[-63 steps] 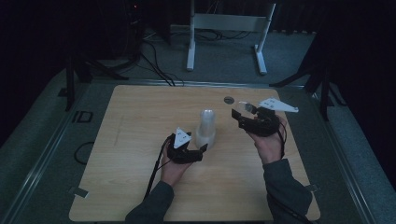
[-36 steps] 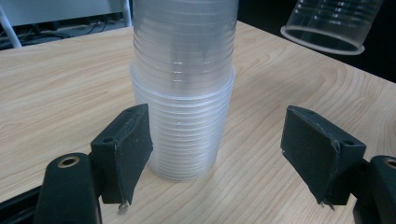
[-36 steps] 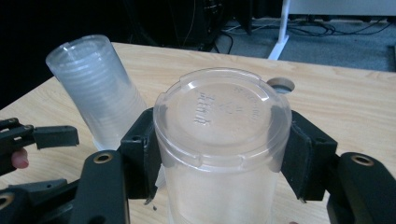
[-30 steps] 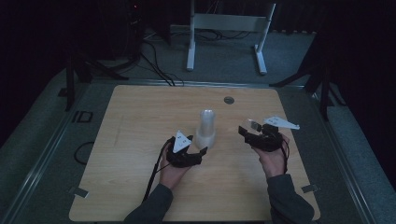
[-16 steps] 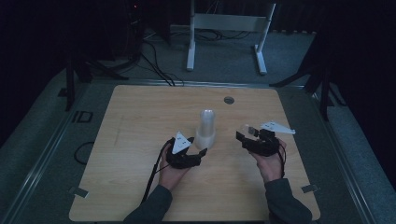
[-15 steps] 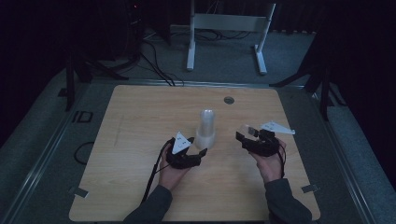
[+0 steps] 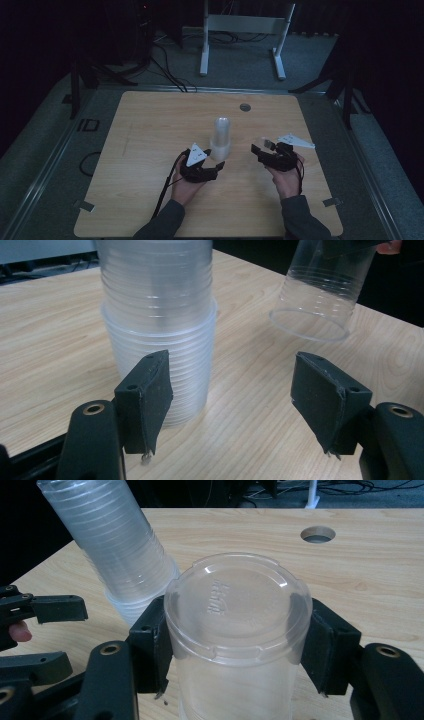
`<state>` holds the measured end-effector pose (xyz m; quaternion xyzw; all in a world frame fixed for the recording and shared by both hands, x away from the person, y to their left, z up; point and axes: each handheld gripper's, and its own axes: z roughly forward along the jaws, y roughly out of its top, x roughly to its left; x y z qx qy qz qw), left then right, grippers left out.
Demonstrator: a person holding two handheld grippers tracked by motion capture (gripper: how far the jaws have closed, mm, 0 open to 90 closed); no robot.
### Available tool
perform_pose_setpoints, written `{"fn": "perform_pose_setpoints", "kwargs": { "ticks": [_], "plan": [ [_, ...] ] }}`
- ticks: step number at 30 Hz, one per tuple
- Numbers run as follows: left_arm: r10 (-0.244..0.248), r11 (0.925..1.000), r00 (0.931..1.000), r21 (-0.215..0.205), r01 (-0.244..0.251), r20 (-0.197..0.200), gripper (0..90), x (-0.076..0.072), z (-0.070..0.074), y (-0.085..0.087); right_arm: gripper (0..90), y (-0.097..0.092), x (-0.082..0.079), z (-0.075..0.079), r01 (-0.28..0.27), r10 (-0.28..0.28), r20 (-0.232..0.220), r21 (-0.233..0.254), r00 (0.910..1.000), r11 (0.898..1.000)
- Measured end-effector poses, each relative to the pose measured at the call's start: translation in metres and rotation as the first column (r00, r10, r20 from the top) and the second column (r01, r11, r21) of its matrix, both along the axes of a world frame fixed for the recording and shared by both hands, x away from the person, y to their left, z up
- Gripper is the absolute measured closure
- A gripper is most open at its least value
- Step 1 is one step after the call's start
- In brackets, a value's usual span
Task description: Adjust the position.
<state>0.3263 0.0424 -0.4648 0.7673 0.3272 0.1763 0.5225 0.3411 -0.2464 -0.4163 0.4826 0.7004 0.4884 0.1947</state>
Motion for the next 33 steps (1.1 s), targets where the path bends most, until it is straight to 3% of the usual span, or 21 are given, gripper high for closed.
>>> {"fn": "perform_pose_setpoints", "kwargs": {
  "ticks": [24,33],
  "plan": [
    [-0.033,0.9989,0.9995,0.032,0.032,0.002,29.2,-0.007,-0.002,-0.014,37.7,0.008,-0.008,-0.014,-0.009,0.010,-0.023,0.036,0.9997,0.999],
    [-0.058,0.9980,0.9983,0.024,0.058,-0.003,28.5,-0.008,-0.002,-0.022,37.8,0.012,-0.011,-0.019,-0.021,0.024,-0.038,0.071,0.9990,0.997]
  ]
}}
